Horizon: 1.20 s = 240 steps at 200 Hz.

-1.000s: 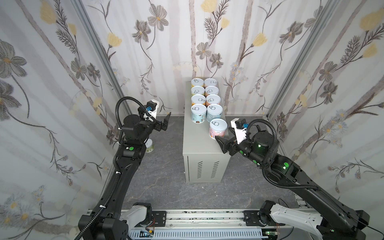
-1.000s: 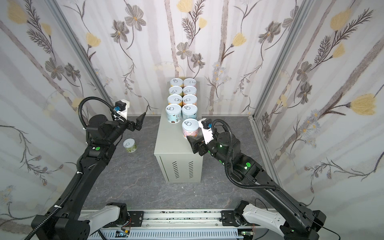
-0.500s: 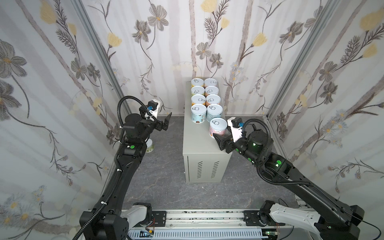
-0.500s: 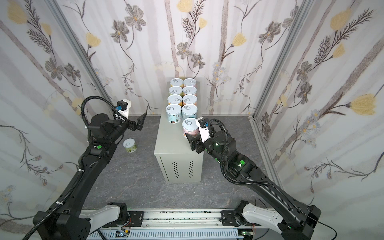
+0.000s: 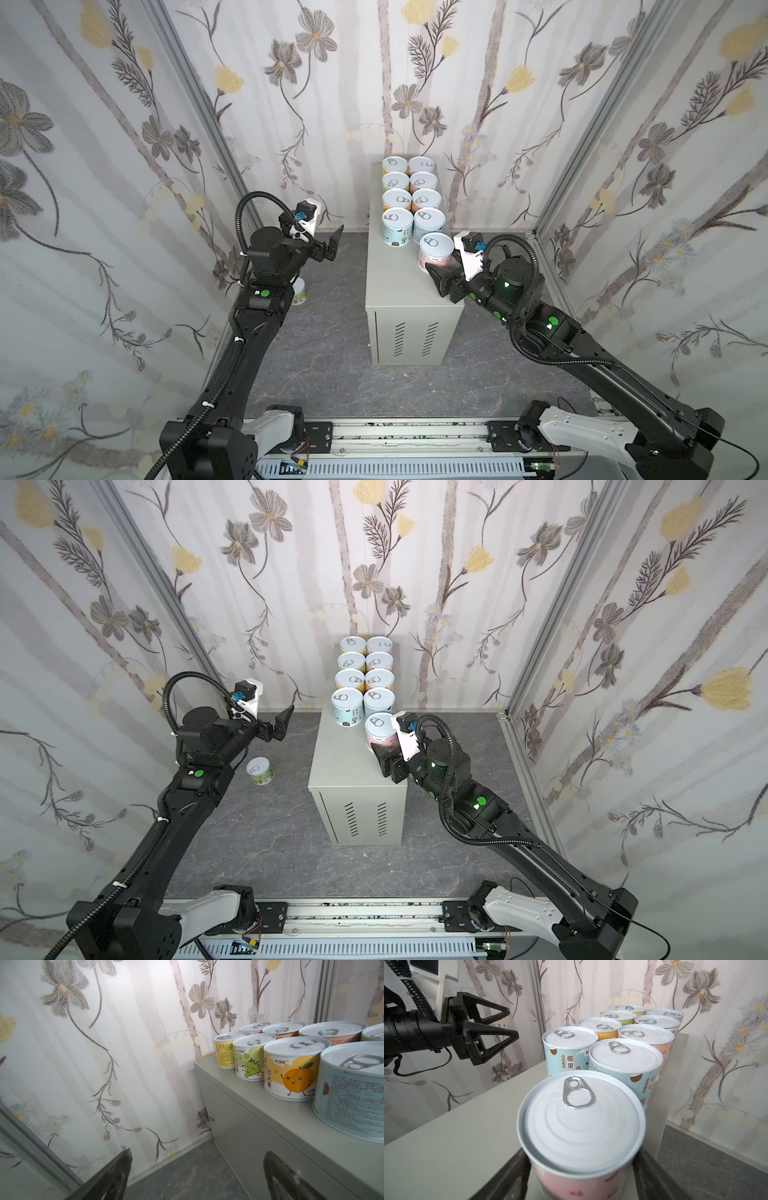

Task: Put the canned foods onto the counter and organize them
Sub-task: 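Open the right gripper and draw it back from the pink can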

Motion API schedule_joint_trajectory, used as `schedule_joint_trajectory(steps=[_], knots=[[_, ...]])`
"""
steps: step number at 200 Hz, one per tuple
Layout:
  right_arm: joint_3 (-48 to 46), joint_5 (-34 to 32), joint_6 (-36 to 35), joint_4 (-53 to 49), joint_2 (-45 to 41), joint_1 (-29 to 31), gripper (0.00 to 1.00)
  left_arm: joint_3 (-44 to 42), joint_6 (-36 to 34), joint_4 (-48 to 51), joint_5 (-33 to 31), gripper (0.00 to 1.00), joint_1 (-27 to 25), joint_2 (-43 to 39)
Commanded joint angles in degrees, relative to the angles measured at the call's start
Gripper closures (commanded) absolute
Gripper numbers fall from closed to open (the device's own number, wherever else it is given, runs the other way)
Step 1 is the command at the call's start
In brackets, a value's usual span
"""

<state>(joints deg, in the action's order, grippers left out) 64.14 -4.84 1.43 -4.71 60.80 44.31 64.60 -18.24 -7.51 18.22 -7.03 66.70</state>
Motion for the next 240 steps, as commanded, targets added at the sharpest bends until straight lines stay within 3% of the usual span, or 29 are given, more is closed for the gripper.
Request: schedule_joint_trajectory(steps=[1,131,153,174,205,240], knots=[[-0.32,1.54,-0.05,2.56,0.15,-0.02,0.26,0.18,-1.01,-1.72,0.18,0.0,0.1,0.17],[-0.99,1.69,0.59,1.94,0.08,-0.72,0.25,0.35,-1.1,-1.46,0.08,0.0,0.1,0.63],[-1.19,1.24,0.77,1.81,-0.29,-0.88,0.15,0.06,-1.01,-1.51,-0.48,0.0,0.15,0.45],[-1.69,1.92,0.68,1.94,-1.03,-0.98,0.01,-2.96,1.3,-6.75,-5.11,0.0,0.42,-1.22],[-3.2,2.22,-0.4,3.55,-4.0,-1.07,0.0,-2.95,2.54,-5.16,-12.24,0.0,1.64,-0.42],[-5.34,0.82,-0.66,4.81,-8.94,-1.07,0.0,-3.22,9.68,-0.63,-19.06,0.0,4.59,1.17]])
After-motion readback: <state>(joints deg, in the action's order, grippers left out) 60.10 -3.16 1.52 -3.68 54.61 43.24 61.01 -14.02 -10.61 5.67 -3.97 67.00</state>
